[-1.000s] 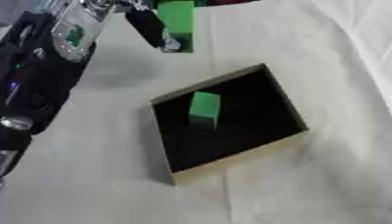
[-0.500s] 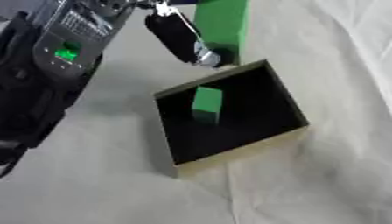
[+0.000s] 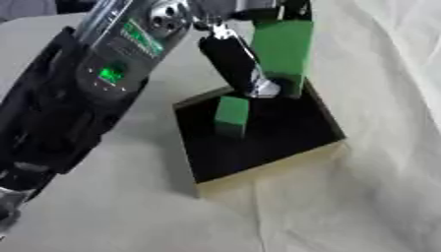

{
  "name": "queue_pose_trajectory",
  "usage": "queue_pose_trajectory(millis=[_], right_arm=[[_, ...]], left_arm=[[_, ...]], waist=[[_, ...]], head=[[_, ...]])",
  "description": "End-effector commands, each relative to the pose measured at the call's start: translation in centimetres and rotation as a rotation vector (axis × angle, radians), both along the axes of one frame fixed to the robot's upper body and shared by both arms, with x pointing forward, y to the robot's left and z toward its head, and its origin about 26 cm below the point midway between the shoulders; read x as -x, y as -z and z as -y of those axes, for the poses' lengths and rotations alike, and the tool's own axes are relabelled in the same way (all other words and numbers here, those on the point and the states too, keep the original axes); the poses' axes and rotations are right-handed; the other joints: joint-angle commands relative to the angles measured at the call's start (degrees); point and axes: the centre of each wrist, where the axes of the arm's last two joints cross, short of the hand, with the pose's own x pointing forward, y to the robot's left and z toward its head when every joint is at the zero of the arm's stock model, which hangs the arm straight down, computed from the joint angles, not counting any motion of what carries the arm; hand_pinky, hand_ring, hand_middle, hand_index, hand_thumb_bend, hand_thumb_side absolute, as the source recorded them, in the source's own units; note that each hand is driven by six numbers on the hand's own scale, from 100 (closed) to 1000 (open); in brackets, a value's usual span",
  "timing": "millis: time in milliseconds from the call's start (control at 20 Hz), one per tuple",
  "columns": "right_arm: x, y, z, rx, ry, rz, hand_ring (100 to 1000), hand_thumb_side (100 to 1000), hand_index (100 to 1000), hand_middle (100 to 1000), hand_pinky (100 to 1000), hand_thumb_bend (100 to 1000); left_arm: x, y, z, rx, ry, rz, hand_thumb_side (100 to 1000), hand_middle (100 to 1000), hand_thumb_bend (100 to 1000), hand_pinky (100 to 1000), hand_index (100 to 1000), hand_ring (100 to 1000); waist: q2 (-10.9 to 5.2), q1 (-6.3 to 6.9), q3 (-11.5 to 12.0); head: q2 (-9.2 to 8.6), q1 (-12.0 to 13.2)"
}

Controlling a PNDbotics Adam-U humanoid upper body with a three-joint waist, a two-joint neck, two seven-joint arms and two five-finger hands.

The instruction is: Pick up objects on the table and place them in the box.

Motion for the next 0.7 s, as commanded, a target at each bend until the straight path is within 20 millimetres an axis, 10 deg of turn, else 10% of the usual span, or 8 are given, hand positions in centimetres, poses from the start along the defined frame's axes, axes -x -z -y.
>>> queue_pose_trajectory(millis=[50, 700], right_arm=[[0.4, -0.9, 0.0, -0.001, -0.006, 0.033, 771, 849, 936, 618, 884, 100], [0.4, -0.7, 0.1, -0.006, -0.001, 0.033, 771, 852, 936, 618, 884, 100]], left_arm=[[0.1, 0.4, 0.8, 0.002, -0.037, 0.071, 257, 508, 100, 651, 726, 545], [-3.5, 5.2, 1.5, -0.079, -0.137, 0.080, 246, 515, 100, 651, 726, 551]], waist=[[-1.45, -0.33, 0.08], [-1.06, -0.60, -0.10]], head=[[-0.21, -0.17], [-0.67, -0.09]])
